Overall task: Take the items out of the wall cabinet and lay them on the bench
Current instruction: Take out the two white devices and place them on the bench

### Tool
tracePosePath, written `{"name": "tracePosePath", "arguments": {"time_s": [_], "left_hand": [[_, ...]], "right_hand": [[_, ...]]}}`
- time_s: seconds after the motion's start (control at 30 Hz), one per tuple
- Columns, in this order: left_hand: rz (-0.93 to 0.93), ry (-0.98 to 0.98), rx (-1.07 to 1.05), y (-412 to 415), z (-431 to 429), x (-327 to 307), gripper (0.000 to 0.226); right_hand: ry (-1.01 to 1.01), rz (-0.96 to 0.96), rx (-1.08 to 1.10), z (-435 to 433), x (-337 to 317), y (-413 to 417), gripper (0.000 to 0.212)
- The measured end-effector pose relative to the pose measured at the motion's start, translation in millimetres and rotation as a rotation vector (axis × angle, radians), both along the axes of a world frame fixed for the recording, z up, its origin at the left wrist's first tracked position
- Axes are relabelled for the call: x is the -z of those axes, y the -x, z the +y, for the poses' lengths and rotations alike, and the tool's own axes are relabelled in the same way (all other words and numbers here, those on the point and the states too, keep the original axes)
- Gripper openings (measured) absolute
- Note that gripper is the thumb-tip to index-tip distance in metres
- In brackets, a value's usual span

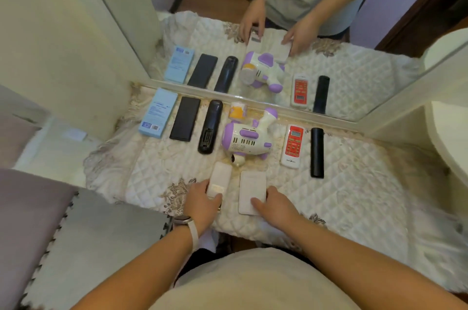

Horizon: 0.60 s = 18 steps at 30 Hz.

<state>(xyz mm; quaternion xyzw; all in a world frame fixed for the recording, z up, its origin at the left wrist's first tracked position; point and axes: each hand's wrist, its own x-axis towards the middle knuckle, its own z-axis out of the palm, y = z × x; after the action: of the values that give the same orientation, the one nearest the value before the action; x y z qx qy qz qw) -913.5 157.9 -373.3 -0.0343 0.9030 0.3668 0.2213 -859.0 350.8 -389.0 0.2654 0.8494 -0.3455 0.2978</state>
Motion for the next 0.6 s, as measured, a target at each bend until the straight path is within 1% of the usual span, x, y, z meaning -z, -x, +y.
{"name": "tracePosePath", "arguments": {"time_s": [0.07, 0.13, 0.23, 0.27, 0.3, 0.4, 0.5, 0.57, 0.6], "left_hand": [[-0.007, 0.088, -0.036, -3, -2, -3, 0.033], [-0.002, 0.136, -0.097, -13, -6, -8, 0.042], [0.015, 0.122, -0.199, -41, -7, -25, 0.042], [0.033, 0.118, -0.208, -53, -8, -29, 0.040], [0.056, 0.134, -0.200, -65, -9, -33, 0.039], [0.150, 0.244, -0.153, -94, -15, -41, 0.038], [0.216, 0.378, -0.147, -124, -25, -54, 0.037], [0.214, 0.434, -0.105, -128, -24, -57, 0.038], [0.232, 0.465, -0.127, -134, -28, -63, 0.039]], "right_hand": [[0.000, -0.017, -0.078, 11, -2, 5, 0.048], [0.001, -0.007, -0.150, 23, -6, 11, 0.039], [0.005, 0.060, -0.237, 36, -10, 18, 0.022], [0.005, 0.095, -0.265, 37, -12, 19, 0.021], [-0.008, 0.130, -0.302, 37, -12, 21, 0.024], [-0.063, 0.263, -0.471, 30, -18, 23, 0.042], [-0.102, 0.467, -0.729, 11, -38, 15, 0.044], [-0.136, 0.553, -0.814, 6, -42, 12, 0.043], [-0.141, 0.604, -0.894, -3, -46, 9, 0.044]]}}
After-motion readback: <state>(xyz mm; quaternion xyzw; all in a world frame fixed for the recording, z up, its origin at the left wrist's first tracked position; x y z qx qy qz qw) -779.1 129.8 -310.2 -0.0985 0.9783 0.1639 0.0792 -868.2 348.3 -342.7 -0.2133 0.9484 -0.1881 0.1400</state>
